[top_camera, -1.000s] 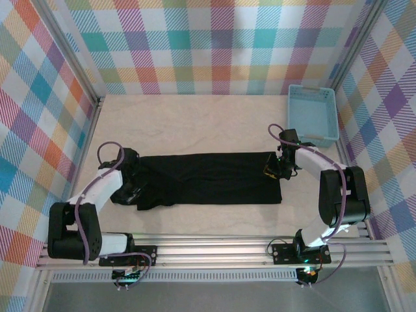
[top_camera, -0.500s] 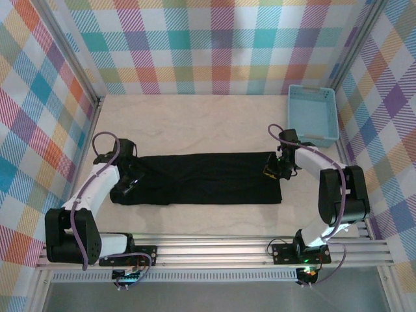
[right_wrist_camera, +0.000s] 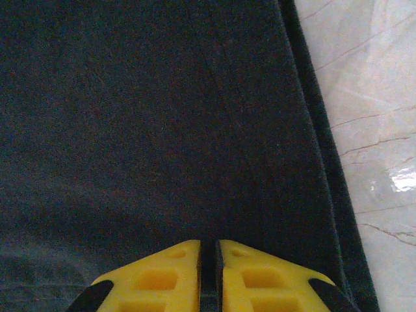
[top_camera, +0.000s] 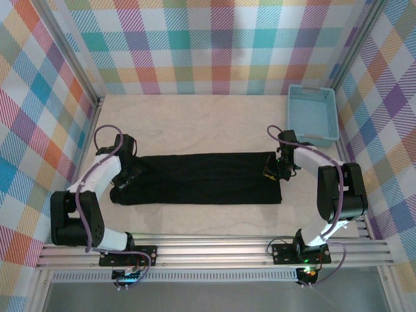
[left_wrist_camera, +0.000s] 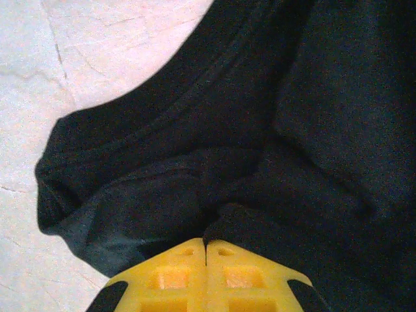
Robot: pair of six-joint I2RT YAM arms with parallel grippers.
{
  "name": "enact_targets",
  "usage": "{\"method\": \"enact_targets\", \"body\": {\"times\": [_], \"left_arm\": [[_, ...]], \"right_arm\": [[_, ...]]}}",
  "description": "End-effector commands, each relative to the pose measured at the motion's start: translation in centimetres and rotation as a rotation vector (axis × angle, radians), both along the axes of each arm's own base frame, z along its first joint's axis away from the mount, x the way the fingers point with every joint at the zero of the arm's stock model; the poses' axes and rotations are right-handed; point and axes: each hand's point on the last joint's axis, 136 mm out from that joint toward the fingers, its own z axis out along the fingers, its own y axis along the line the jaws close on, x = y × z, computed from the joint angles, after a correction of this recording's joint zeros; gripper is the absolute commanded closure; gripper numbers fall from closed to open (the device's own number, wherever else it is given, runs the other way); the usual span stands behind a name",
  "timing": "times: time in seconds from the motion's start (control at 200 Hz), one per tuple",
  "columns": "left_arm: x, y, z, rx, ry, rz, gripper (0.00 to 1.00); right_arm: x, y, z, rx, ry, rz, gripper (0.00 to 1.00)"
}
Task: Fold and stack the t-shirts
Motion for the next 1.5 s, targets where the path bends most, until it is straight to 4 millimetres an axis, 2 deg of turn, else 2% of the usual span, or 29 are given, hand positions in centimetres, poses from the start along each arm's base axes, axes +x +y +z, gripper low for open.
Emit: {"method": "enact_targets", "body": {"times": [0.0,0.105,0.16,0.185,0.245,0.28,0.34,0.405,0.495,0.685,0.8,1.005,1.135,1.195,1.27,1.344,1.419,1.494], "left_arm": [[-0.2,1.8,-0.7,0.074,0.044,0.013,1.00],[-0.5,1.7,-1.0,0.065,0.062,0.041,1.00],[-0.8,2.0,-0.4,0.079,0.056,0.068,0.93],[-0.9,2.2,0.1,0.088,0.046,0.082,0.88],[-0.5,2.5,2.0,0.100,-0.014,0.109,0.62],[-0.1,2.6,3.3,0.102,-0.059,0.124,0.54],[0.7,2.4,5.0,0.082,-0.126,0.134,0.50],[2.9,1.1,5.4,0.006,-0.178,0.108,0.52],[6.4,-0.8,3.5,-0.104,-0.138,0.071,0.60],[11.6,0.4,0.3,-0.166,-0.077,0.125,0.78],[12.4,1.8,-1.9,-0.143,0.040,0.137,0.91],[12.4,5.4,-4.0,-0.087,0.098,0.193,0.92],[14.3,7.3,-4.9,-0.073,0.104,0.158,0.92],[15.3,7.4,-5.4,-0.084,0.103,0.130,0.91],[17.0,7.2,-4.9,-0.108,0.049,0.092,0.90],[18.1,7.0,-3.0,-0.113,-0.030,0.077,0.87],[18.3,6.8,0.5,-0.078,-0.123,0.069,0.79],[17.3,6.5,4.1,-0.017,-0.178,0.065,0.70]], "right_arm": [[0.3,-0.1,0.6,-0.007,-0.005,0.016,0.85],[0.3,0.0,0.7,-0.006,-0.009,0.015,0.85],[0.5,0.0,0.9,-0.004,-0.017,0.016,0.85],[0.6,0.0,1.0,-0.004,-0.024,0.015,0.85],[0.7,0.0,1.5,-0.002,-0.044,0.020,0.85],[0.9,0.0,2.0,-0.005,-0.062,0.023,0.85],[1.1,0.3,2.6,0.001,-0.090,0.037,0.83],[1.6,0.7,3.0,0.019,-0.104,0.049,0.83],[2.4,1.4,2.8,0.039,-0.100,0.066,0.83],[5.0,2.0,2.2,0.041,-0.085,0.097,0.85],[6.4,1.8,1.5,0.012,-0.055,0.113,0.85],[6.8,-0.2,-1.7,-0.061,0.068,0.093,0.87],[6.2,-0.7,-2.9,-0.072,0.120,0.091,0.87],[6.0,-0.8,-3.3,-0.077,0.130,0.093,0.87],[5.9,-0.7,-3.3,-0.073,0.128,0.095,0.87],[6.0,-0.6,-2.8,-0.066,0.111,0.101,0.87],[6.2,-0.6,-1.8,-0.062,0.067,0.104,0.86],[6.3,-0.6,-0.3,-0.065,0.021,0.104,0.85]]}}
